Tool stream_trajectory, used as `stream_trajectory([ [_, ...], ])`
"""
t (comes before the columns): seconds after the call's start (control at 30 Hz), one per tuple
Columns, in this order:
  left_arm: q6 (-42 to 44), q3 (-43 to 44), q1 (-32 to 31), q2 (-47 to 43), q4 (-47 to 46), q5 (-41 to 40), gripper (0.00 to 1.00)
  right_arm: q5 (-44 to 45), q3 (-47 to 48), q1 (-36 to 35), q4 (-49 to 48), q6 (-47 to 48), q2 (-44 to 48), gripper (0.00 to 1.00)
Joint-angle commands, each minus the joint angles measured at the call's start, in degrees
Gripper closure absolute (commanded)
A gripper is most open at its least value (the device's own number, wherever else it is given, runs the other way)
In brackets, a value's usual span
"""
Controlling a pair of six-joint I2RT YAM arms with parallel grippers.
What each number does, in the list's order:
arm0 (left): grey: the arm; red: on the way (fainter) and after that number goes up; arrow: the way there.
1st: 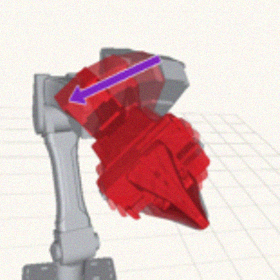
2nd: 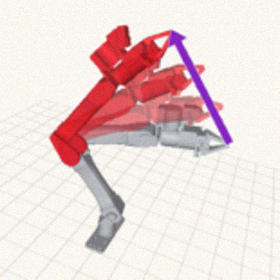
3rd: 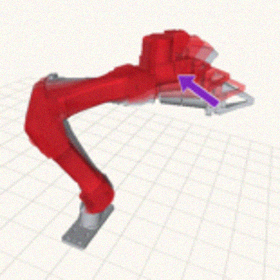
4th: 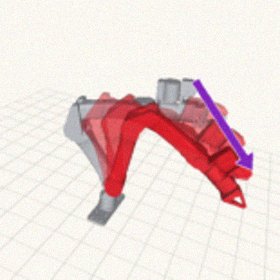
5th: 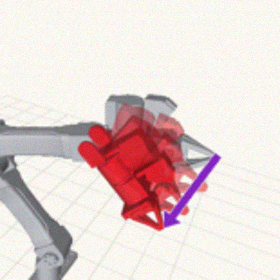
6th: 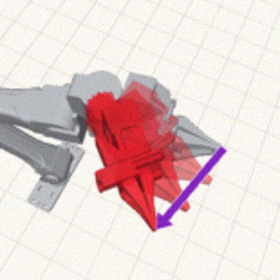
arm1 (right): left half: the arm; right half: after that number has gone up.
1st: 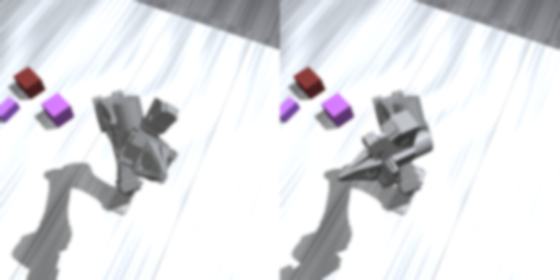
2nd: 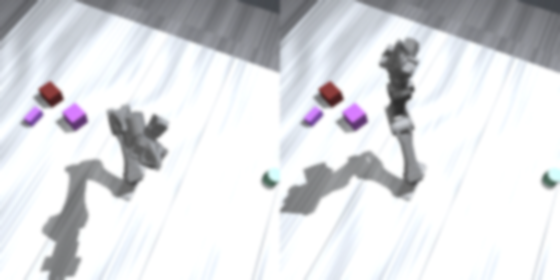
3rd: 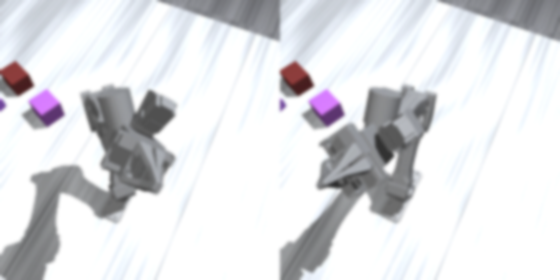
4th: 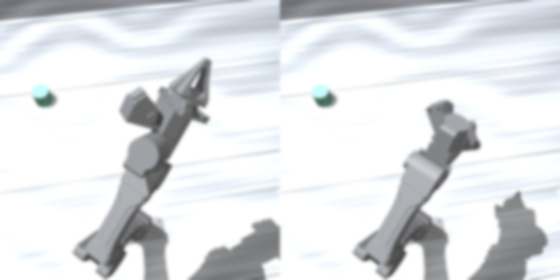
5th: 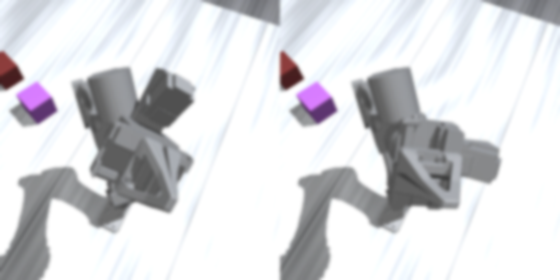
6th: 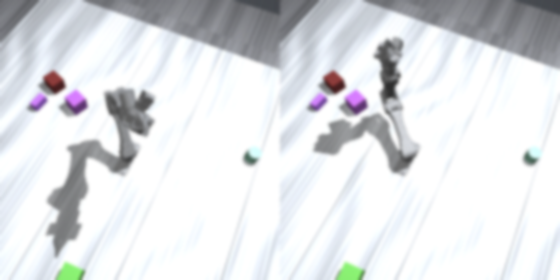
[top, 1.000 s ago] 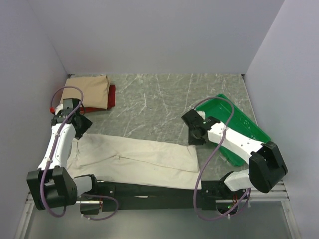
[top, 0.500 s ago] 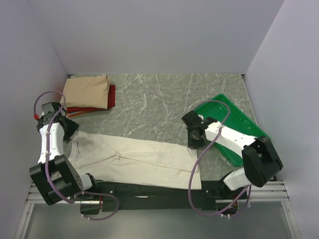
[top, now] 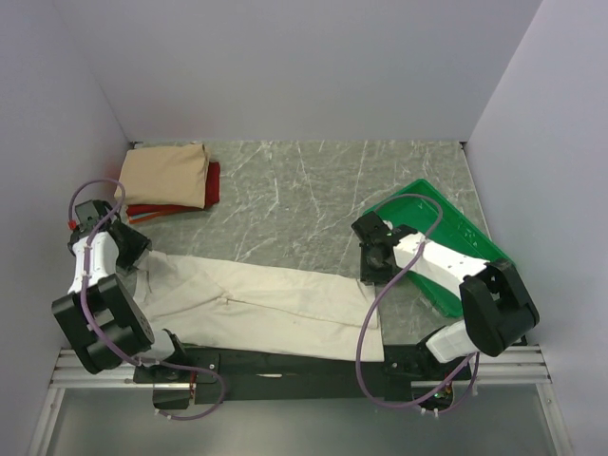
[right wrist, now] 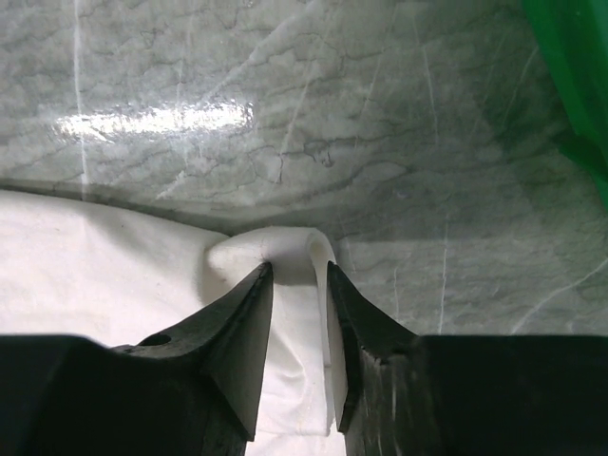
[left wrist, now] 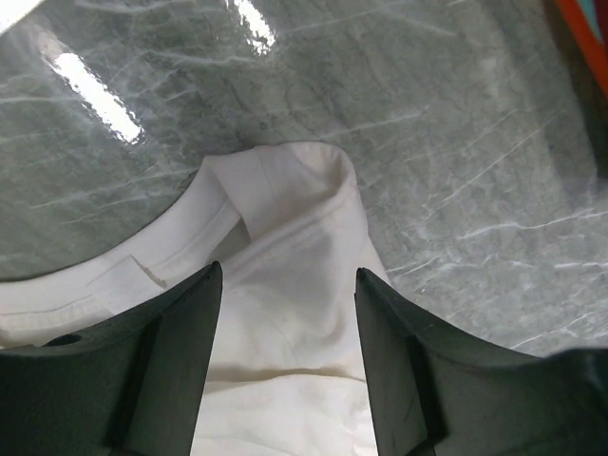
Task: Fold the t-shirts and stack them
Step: Fold the tshirt
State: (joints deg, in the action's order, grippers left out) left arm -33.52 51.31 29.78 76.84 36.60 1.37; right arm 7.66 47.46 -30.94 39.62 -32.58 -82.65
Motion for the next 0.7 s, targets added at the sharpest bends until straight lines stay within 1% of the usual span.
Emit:
stream_trajectory([
  [0.0,2.2,-0.9,0.6,1.8,-3.7,3.3,0.36,-1.2,-0.5,0.7,-2.7,1.3,1.3,0.63],
  [0.23,2.1,-1.3,0.7,5.0,-5.0,4.0,0.36,-1.9,-1.8,1.8,-4.6,1.4,1.8,0.63],
  [0.43,0.6,-1.1,0.7,8.1,-7.3,4.8,0.37,-4.3,-2.4,4.3,-6.0,2.6,2.1,0.63],
  [0.67,0.5,-1.4,0.6,10.0,-8.8,4.8,0.4,-7.4,-1.8,5.5,-7.2,4.4,0.1,0.62],
])
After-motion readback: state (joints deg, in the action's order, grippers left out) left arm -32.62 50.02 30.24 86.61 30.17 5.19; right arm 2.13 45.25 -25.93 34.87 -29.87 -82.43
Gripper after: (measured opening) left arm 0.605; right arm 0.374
